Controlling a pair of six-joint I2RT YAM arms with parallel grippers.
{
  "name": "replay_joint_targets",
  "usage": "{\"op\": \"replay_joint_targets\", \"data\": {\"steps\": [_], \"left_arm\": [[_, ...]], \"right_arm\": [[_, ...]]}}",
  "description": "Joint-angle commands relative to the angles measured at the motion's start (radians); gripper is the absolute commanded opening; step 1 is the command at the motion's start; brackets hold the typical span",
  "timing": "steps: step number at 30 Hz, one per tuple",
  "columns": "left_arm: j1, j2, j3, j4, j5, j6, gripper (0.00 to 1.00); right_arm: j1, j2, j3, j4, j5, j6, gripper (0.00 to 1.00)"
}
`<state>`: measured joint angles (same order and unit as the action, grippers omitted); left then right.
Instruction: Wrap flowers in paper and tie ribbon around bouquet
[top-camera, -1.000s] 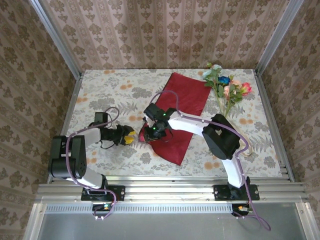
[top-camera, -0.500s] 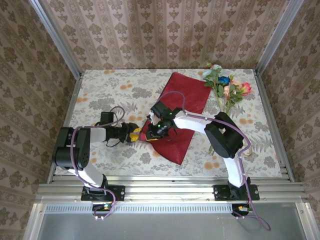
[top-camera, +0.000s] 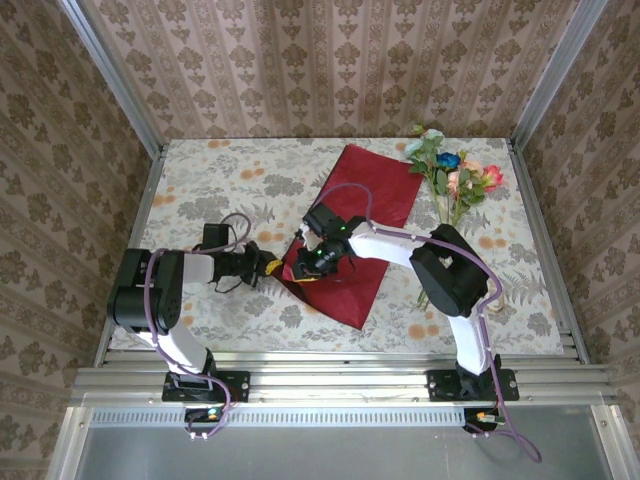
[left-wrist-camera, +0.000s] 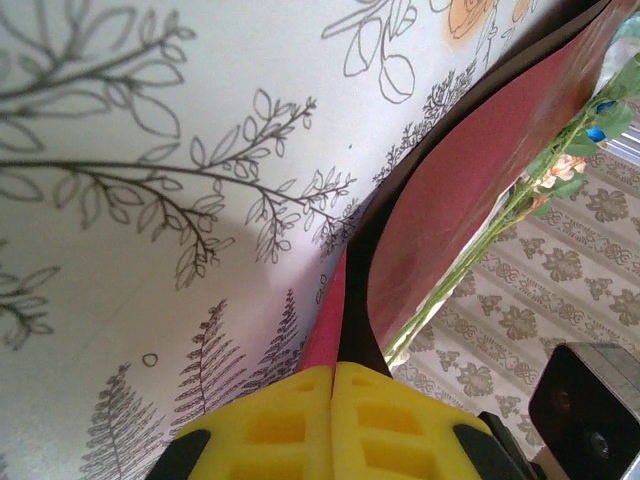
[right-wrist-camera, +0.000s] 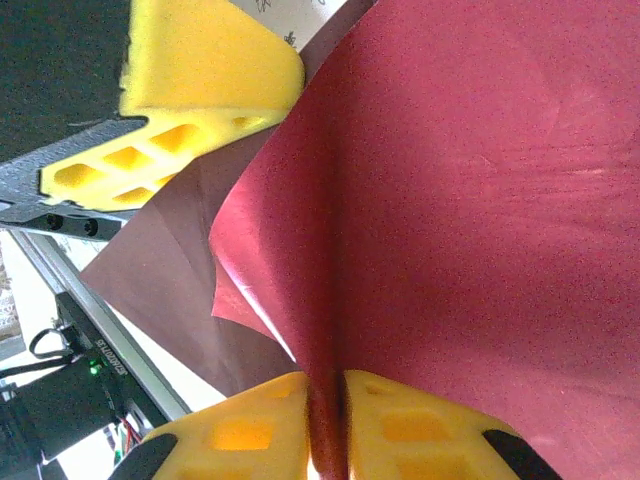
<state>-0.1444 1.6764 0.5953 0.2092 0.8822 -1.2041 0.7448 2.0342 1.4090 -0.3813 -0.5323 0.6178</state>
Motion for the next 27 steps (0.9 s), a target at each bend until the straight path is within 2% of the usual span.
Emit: {"op": "replay_joint_targets", "data": {"steps": [1,6,12,14,16,19,21,23,27], "left_arm": [[-0.006,-0.003,0.001,-0.070,-0.015,0.047,0.00],[-0.003,-0.025,0.014,-0.150,-0.047,0.093,0.00],[-0.003,-0.060,0.059,-0.309,-0.104,0.184,0.00],[-0.005,-0.083,0.082,-0.393,-0.138,0.224,0.00],[-0.004,-0.129,0.124,-0.532,-0.222,0.274,0.00],[-0.009,-0.240,0.189,-0.740,-0.407,0.339,0.23],[-0.019,-0.315,0.240,-0.832,-0.486,0.365,0.29],[-0.048,-0.339,0.294,-0.866,-0.494,0.370,0.29],[-0.175,-0.259,0.385,-0.836,-0.419,0.319,0.24]], "right_arm": [[-0.018,-0.099,-0.032,0.012,-0.004,0.025,0.17],[-0.049,-0.250,-0.122,0.016,0.087,0.058,0.15],[-0.101,-0.540,-0.340,-0.031,0.320,0.124,0.15],[-0.115,-0.652,-0.436,-0.034,0.391,0.166,0.15],[-0.120,-0.755,-0.514,-0.046,0.447,0.205,0.15],[-0.121,-0.865,-0.599,-0.100,0.532,0.274,0.14],[-0.123,-0.936,-0.650,-0.135,0.584,0.325,0.13],[-0.125,-0.986,-0.689,-0.151,0.615,0.362,0.13],[-0.137,-1.033,-0.716,-0.230,0.651,0.388,0.13]]}}
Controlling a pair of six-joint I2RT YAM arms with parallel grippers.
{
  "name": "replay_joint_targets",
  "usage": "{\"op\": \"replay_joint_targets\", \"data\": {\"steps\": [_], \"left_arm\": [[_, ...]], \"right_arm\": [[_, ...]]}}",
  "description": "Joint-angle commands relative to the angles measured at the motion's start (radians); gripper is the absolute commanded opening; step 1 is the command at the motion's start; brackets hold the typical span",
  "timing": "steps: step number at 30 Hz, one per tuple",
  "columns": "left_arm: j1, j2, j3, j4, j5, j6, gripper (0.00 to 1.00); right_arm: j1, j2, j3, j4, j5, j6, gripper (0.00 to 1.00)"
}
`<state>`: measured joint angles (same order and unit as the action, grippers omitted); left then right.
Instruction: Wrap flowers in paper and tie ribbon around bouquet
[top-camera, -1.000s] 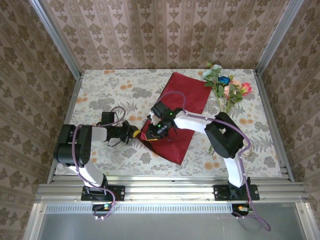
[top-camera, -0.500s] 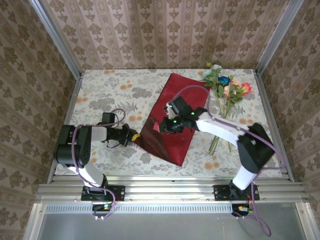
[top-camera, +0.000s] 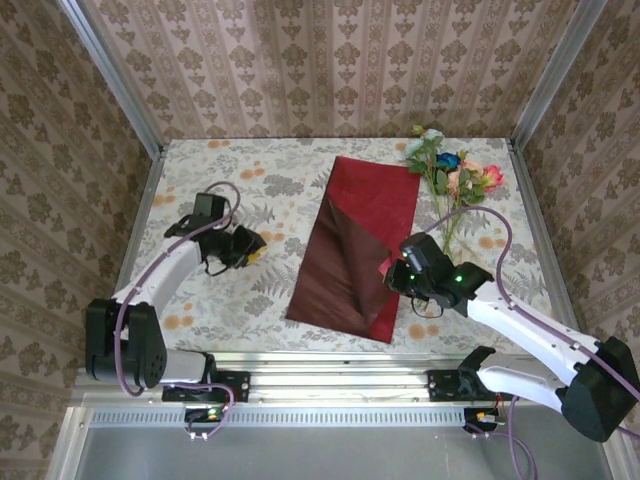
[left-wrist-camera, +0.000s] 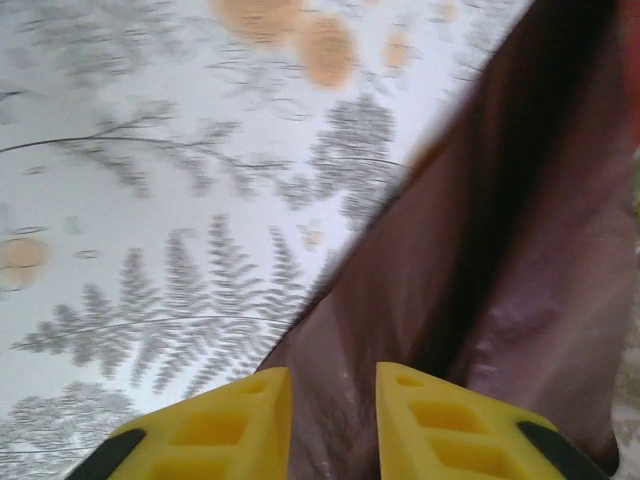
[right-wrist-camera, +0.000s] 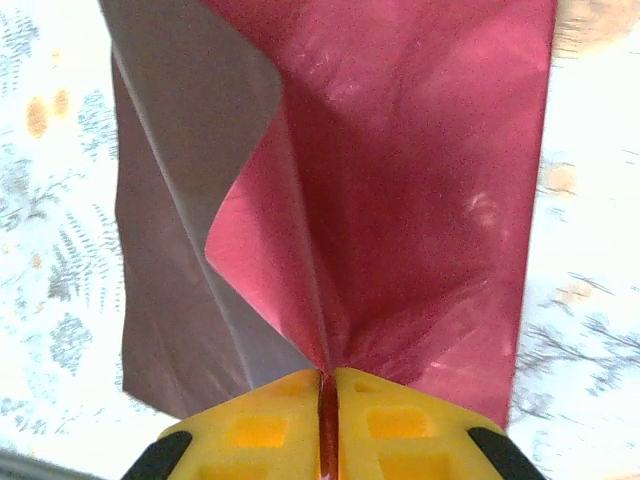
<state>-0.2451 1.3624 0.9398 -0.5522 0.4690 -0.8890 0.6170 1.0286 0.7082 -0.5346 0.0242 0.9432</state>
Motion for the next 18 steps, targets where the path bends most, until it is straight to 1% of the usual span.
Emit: {"op": "replay_joint_targets", "data": {"steps": [1,3,5,7,9,12,15,16,18], "left_arm": [[-0.113,0.089,0.042,-0.012,0.037,-0.041,0.21],[-0.190,0.182,0.037,0.160,0.136,-0.151,0.16],[-0.277,0.289,0.065,0.254,0.196,-0.222,0.09],[-0.341,0.375,0.094,0.325,0.208,-0.276,0.05],[-0.385,0.433,0.103,0.409,0.217,-0.337,0.04],[-0.427,0.517,0.122,0.461,0.232,-0.387,0.03],[-0.445,0.571,0.098,0.555,0.230,-0.452,0.03],[-0.443,0.584,0.100,0.543,0.221,-0.450,0.02],[-0.424,0.598,0.102,0.466,0.182,-0.408,0.00]], "right_arm": [[-0.011,-0.031,-0.017,-0.078,0.092,0.063,0.13],[-0.012,-0.033,-0.021,-0.074,0.089,0.066,0.13],[-0.013,-0.035,-0.020,-0.071,0.095,0.071,0.13],[-0.016,-0.039,-0.014,-0.071,0.105,0.070,0.13],[-0.017,-0.047,-0.012,-0.070,0.114,0.071,0.13],[-0.026,-0.059,-0.012,-0.069,0.117,0.072,0.13],[-0.031,-0.077,-0.006,-0.083,0.120,0.062,0.13],[-0.033,-0.085,-0.002,-0.098,0.128,0.055,0.13],[-0.040,-0.104,0.007,-0.131,0.144,0.039,0.13]]}}
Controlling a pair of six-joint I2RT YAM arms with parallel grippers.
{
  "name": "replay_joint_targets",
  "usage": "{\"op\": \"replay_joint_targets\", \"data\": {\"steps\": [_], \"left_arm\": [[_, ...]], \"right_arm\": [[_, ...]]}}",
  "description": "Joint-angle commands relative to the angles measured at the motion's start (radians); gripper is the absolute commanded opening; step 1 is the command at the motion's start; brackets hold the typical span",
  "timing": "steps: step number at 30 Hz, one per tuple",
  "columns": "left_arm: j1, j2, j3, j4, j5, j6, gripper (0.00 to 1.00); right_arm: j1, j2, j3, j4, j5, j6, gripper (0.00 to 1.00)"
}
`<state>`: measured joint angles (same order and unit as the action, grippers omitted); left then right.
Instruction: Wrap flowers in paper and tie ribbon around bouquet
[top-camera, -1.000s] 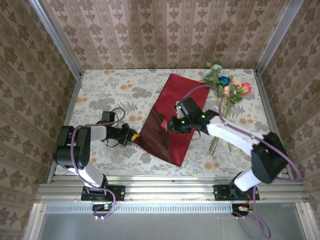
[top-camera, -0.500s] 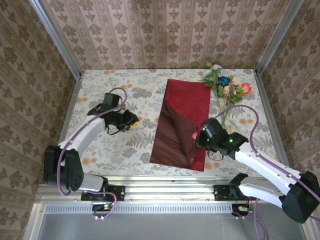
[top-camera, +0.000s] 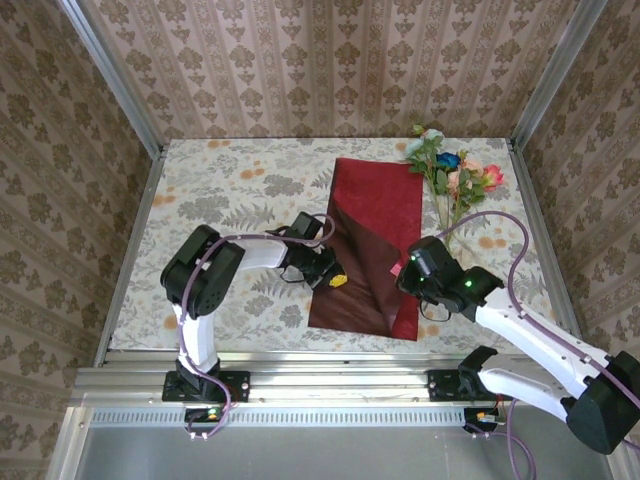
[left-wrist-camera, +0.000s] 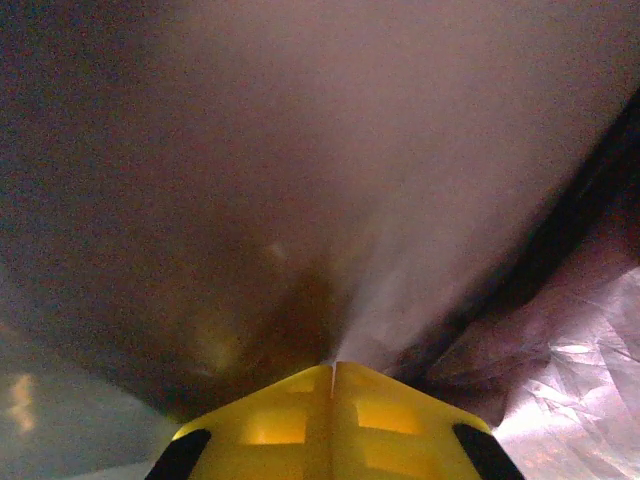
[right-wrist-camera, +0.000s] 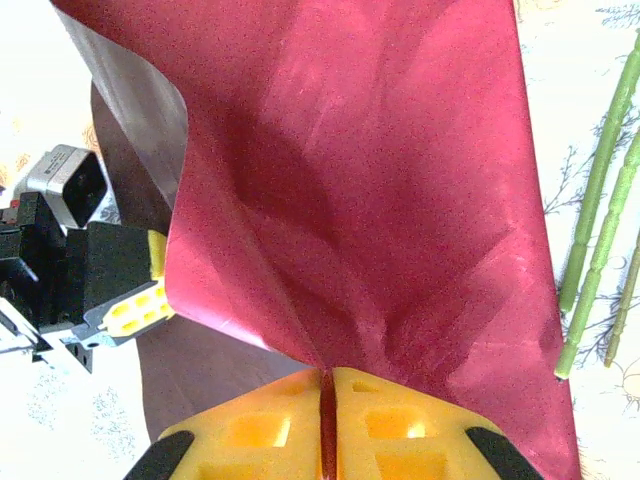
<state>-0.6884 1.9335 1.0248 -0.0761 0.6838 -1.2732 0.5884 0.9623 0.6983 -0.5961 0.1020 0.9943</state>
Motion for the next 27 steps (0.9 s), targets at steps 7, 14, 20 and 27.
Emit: {"op": "replay_joint_targets", "data": {"steps": [7,14,20,27], "left_arm": [[0.238,0.026,-0.020,-0.217,-0.183,0.107,0.00],[0.431,-0.012,-0.016,-0.307,-0.225,0.217,0.00],[0.558,-0.041,0.009,-0.389,-0.252,0.331,0.00],[0.676,-0.056,0.074,-0.518,-0.301,0.494,0.00]], "right_arm": [[-0.045,-0.066,0.043,-0.179,0.022,-0.108,0.11],[-0.026,0.117,-0.019,-0.128,-0.244,-0.141,0.13],[0.022,0.265,-0.024,-0.110,-0.280,-0.112,0.20],[0.024,0.336,0.096,-0.218,-0.206,-0.164,0.44]]}}
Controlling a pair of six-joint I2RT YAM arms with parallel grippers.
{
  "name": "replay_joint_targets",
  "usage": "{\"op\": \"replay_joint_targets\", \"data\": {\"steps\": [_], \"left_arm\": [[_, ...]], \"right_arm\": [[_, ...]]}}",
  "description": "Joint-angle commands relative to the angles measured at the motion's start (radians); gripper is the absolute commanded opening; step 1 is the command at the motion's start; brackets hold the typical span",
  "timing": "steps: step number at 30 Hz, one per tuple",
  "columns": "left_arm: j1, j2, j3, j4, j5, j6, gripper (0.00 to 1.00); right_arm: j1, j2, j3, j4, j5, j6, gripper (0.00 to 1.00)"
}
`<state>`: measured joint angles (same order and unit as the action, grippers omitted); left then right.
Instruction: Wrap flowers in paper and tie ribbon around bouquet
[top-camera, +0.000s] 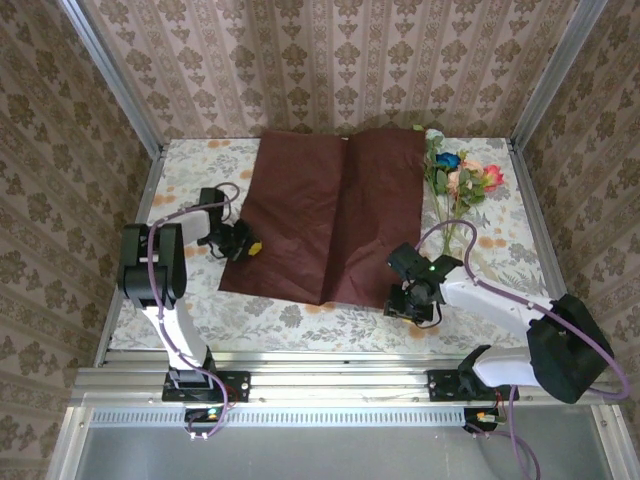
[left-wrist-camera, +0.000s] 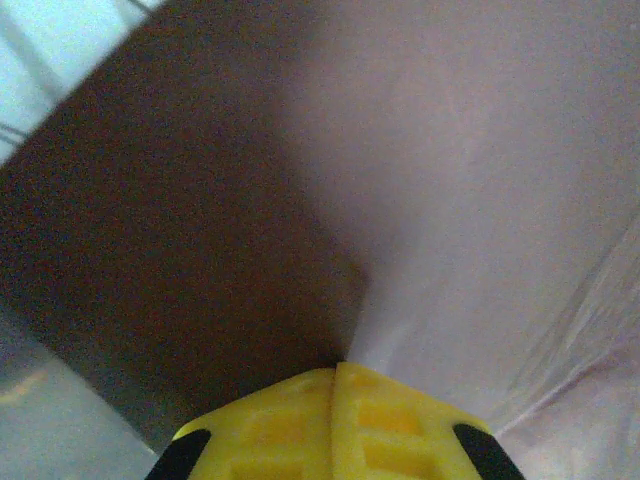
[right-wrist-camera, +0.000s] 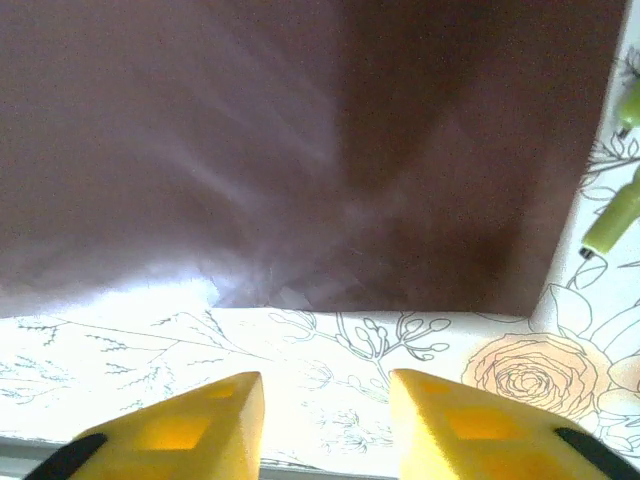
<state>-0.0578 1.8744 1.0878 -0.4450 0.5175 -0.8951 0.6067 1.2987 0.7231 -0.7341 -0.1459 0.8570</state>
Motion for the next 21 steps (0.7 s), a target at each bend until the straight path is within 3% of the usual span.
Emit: {"op": "replay_joint_targets", "data": {"steps": [1,5,9,12,16,19,21], "left_arm": [[0.060,0.003,0.028,-0.175,-0.154,0.143,0.00],[0.095,-0.019,0.112,-0.270,-0.250,0.243,0.00],[0.053,-0.101,0.164,-0.302,-0.280,0.251,0.00],[-0.045,-0.150,0.133,-0.270,-0.184,0.149,0.00],[-0.201,-0.183,-0.057,-0.035,-0.047,-0.100,0.00],[-0.267,-0.175,-0.162,0.131,-0.028,-0.235,0.00],[-0.276,-0.153,-0.180,0.161,-0.022,-0.257,0.00]], "right_arm": [[0.005,-0.018,0.090,-0.110,0.073,-0.032,0.46],[0.003,-0.087,0.156,-0.141,0.143,-0.065,0.54],[-0.014,-0.016,0.232,-0.104,0.154,-0.114,0.56],[-0.063,0.148,0.300,0.001,0.127,-0.139,0.51],[-0.100,0.401,0.469,0.102,0.079,-0.164,0.42],[-0.097,0.573,0.631,0.105,0.103,-0.206,0.36],[-0.103,0.667,0.710,0.073,0.122,-0.223,0.33]]}}
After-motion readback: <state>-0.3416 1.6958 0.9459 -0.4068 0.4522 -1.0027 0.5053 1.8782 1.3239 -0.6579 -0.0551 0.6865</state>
